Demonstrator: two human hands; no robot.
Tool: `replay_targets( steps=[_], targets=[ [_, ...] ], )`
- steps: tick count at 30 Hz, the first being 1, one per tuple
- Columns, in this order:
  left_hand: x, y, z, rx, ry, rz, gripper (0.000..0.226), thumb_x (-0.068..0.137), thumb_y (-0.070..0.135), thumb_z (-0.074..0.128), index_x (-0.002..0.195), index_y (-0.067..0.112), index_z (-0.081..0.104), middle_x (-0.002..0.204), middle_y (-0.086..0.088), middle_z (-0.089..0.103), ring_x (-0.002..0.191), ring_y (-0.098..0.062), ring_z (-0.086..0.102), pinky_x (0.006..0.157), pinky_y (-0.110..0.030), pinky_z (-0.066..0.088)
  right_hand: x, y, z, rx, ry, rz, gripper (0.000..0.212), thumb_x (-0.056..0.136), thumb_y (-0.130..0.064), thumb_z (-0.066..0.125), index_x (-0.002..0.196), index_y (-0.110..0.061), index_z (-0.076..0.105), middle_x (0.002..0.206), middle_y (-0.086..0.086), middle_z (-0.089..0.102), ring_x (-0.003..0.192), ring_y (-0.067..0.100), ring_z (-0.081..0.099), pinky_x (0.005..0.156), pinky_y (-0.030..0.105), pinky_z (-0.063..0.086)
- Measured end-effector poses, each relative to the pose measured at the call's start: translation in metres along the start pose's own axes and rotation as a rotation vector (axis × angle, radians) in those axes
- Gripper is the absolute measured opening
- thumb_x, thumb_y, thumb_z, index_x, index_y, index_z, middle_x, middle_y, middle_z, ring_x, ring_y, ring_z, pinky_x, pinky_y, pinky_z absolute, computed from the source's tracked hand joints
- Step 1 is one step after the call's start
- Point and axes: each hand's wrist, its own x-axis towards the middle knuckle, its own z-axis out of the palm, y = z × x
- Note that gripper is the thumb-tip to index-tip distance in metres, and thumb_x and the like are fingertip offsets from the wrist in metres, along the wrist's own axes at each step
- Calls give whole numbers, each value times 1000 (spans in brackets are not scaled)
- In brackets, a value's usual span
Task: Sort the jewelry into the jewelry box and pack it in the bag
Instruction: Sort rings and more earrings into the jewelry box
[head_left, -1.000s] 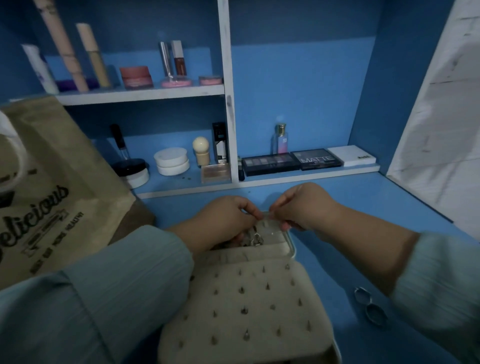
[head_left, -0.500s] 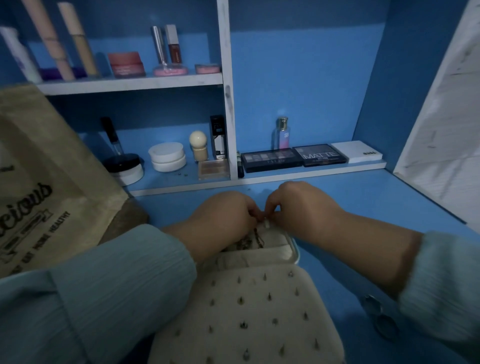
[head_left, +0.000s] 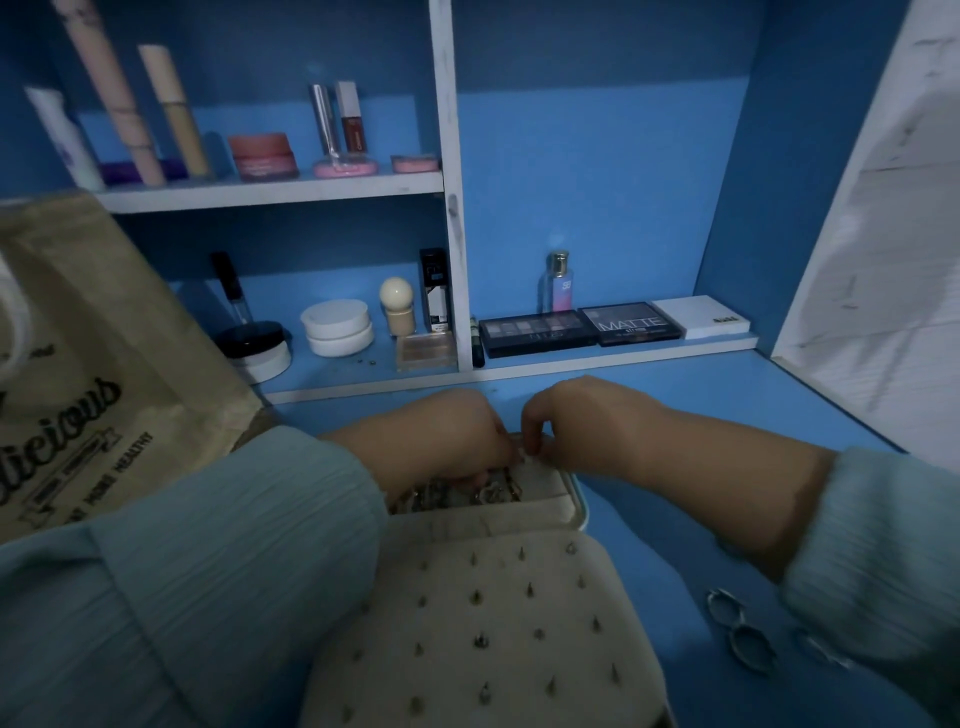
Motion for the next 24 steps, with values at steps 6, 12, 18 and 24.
replay_targets(
  steps=[6, 12, 18, 24],
  targets=[
    [-13, 1, -1, -285, -56, -80, 29, 92, 22, 55, 114, 7, 65, 58, -1, 52, 52, -13, 48, 67, -25, 47, -7, -7, -5, -26, -100, -30, 22, 91, -19, 52, 100, -31, 68, 106, -4, 53, 102, 19, 55, 76, 25, 40],
    [-23, -1, -7, -665, -79, -97, 30, 92, 6, 54, 120, 8, 60, 58, -3, 52, 49, -7, 49, 51, -16, 52, -11, -8, -12, -59, -214, -39, 28, 90, -7, 52, 103, -25, 70, 117, -1, 56, 95, 20, 56, 71, 23, 41],
    [-27, 2, -8, -937, -39, -100, 21, 90, 4, 57, 110, 5, 63, 72, -5, 62, 64, -8, 58, 53, -16, 53, -20, -6, -17, -94, -277, -54, 39, 88, 6, 39, 99, -17, 69, 96, -3, 46, 84, 15, 48, 57, 20, 38],
    [-27, 10, -1, -851, -20, -64, 16, 89, 6, 59, 102, 11, 65, 81, -4, 66, 71, -9, 62, 61, -18, 53, -24, -3, -19, -19, -201, -41, 34, 89, 1, 39, 102, -14, 67, 102, 1, 53, 86, 15, 48, 64, 22, 38]
  ],
)
